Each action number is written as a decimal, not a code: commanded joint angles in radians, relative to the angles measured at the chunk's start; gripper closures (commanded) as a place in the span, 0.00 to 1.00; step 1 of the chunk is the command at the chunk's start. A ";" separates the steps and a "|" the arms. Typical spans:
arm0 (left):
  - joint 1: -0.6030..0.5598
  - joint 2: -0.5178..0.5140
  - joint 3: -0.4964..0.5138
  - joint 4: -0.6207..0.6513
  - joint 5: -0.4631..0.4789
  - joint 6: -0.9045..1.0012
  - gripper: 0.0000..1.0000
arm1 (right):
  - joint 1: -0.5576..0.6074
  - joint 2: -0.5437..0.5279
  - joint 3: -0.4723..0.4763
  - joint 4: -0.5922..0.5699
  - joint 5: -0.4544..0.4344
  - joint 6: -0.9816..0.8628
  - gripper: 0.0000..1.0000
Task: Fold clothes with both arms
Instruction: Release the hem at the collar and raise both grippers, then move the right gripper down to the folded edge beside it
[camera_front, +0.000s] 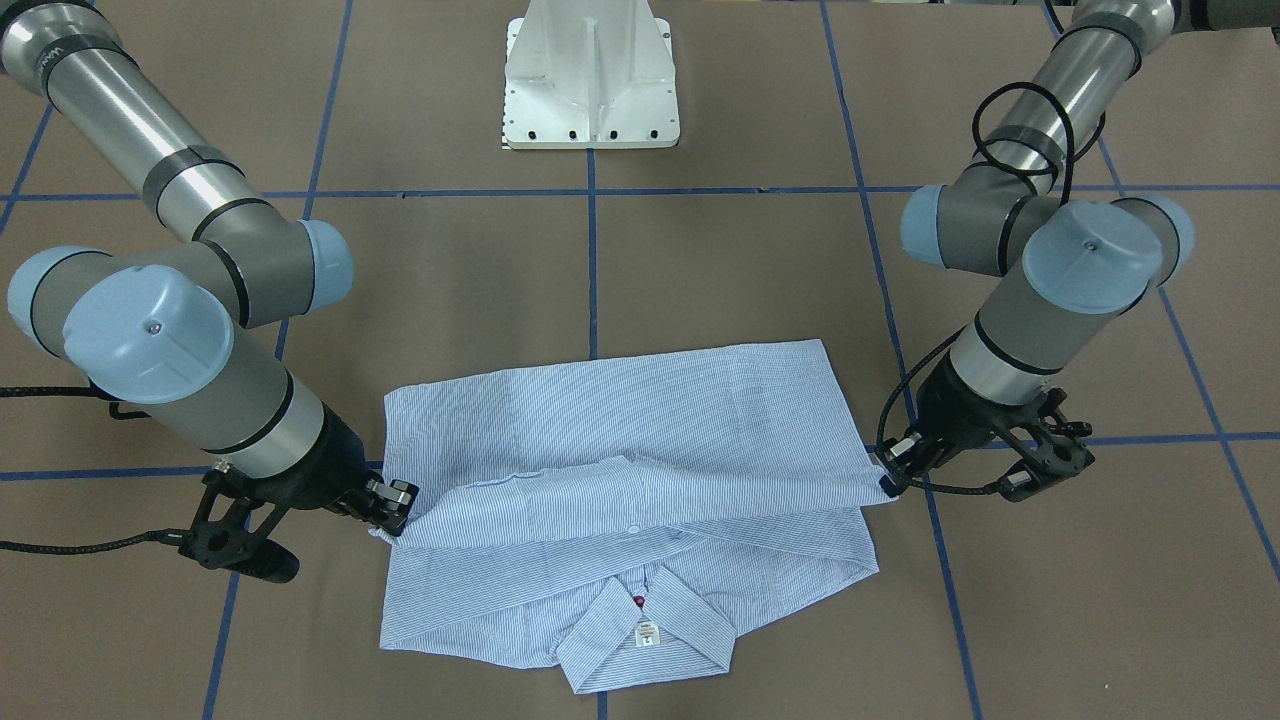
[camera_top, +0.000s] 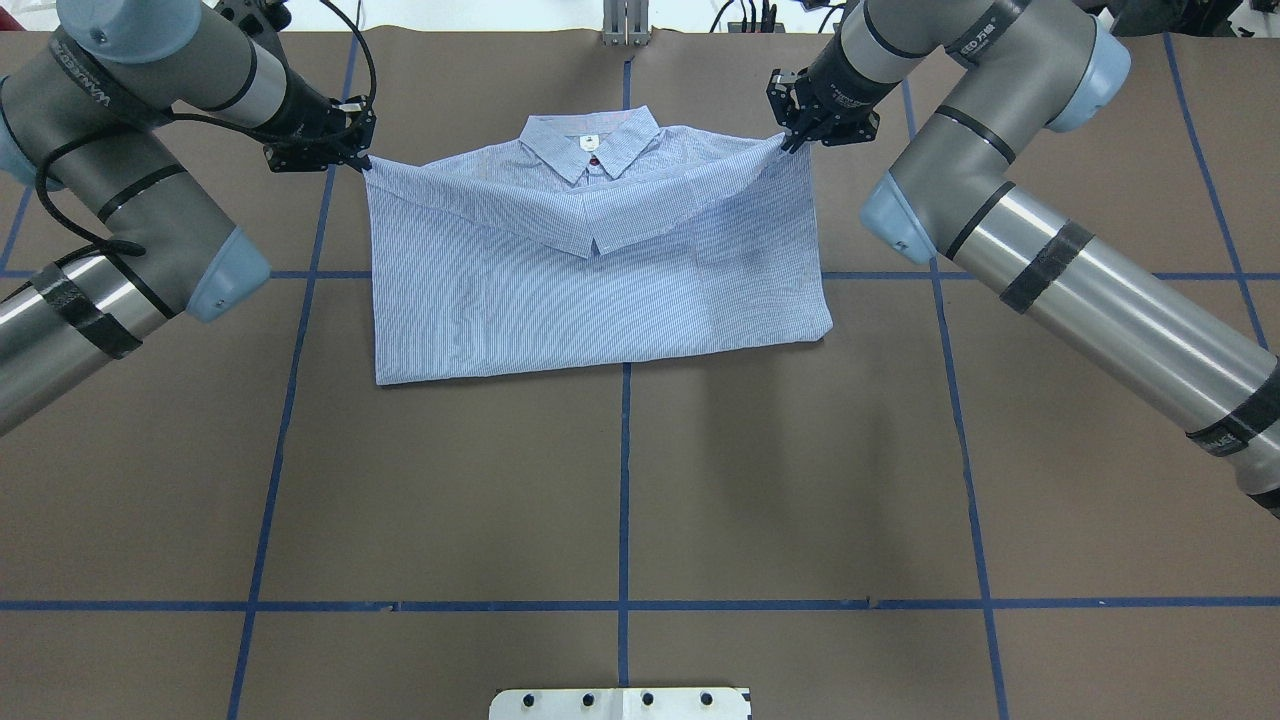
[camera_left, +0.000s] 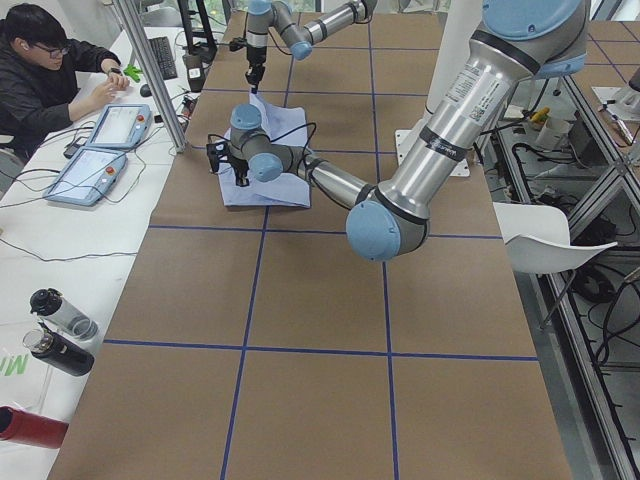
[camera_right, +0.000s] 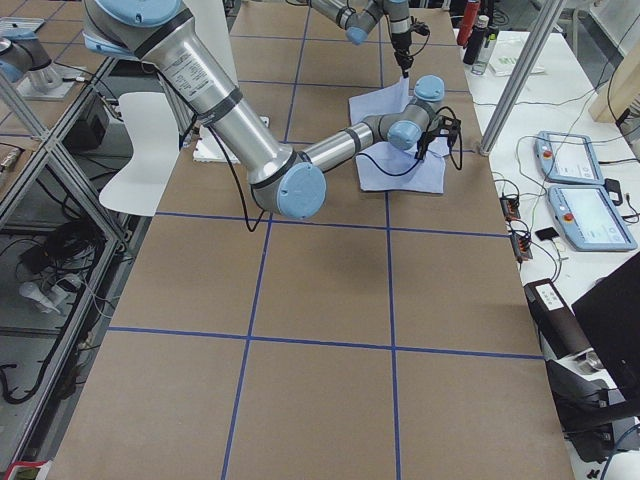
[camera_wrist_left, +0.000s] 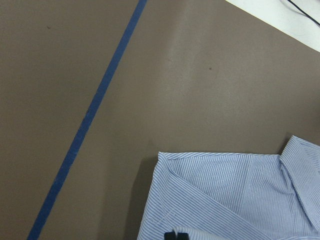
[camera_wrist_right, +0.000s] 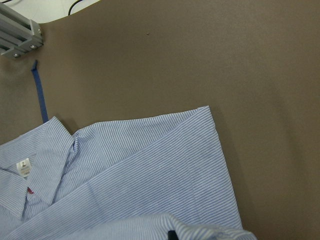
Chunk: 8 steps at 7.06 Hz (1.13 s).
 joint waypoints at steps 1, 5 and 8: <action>0.003 0.000 -0.001 -0.007 0.003 -0.002 0.01 | 0.000 -0.013 0.000 0.010 -0.001 0.000 0.01; 0.000 0.009 -0.014 -0.002 0.000 0.009 0.00 | 0.003 -0.120 0.064 0.039 0.056 -0.012 0.00; -0.002 0.014 -0.050 0.005 0.000 0.007 0.00 | -0.113 -0.235 0.173 0.041 0.004 -0.008 0.01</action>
